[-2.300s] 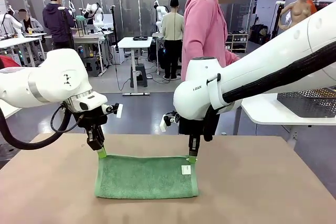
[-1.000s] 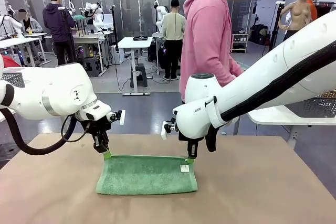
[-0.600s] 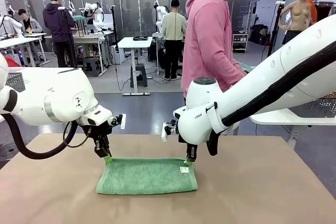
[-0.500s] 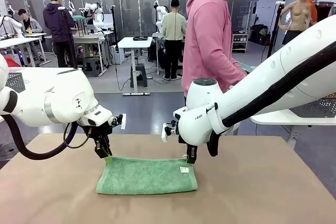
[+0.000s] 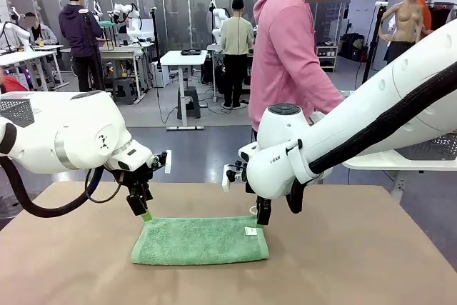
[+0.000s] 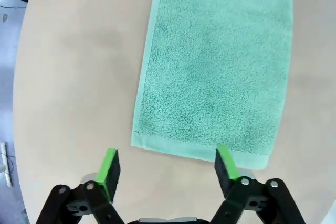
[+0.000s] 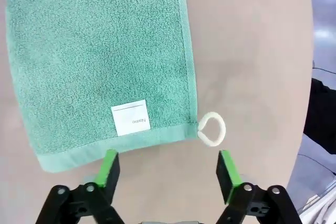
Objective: Fold the towels and place them in the basket.
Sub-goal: When a person lays out a Towel with hook on the table, fold it in half twice.
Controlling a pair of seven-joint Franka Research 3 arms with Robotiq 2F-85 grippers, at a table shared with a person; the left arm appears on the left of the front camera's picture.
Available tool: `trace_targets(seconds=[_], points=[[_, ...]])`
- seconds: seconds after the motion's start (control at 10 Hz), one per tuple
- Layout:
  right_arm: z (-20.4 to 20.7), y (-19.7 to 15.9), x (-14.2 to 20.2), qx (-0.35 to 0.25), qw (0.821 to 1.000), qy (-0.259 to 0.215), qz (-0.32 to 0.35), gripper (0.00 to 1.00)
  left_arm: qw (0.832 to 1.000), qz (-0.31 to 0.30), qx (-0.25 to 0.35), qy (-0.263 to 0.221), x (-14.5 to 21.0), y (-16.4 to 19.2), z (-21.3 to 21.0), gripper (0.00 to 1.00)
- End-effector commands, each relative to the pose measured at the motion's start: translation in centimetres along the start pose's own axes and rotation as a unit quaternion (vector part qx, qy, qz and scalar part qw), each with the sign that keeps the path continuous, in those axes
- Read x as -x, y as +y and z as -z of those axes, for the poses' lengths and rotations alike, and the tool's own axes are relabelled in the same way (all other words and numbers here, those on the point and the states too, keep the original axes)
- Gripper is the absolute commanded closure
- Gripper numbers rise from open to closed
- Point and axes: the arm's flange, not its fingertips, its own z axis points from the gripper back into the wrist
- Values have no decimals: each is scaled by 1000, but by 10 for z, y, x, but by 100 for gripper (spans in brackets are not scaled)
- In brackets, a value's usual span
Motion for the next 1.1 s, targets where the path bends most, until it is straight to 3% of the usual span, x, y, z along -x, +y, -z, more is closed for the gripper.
trace_targets(seconds=[0.0, 1.0], points=[[3, -2, 11, -12, 1000, -13, -4, 0, 1000, -2, 4, 2, 1, 4, 3, 3], [0, 0, 0, 0, 1000, 0, 0, 0, 1000, -2, 4, 2, 1, 4, 3, 3]])
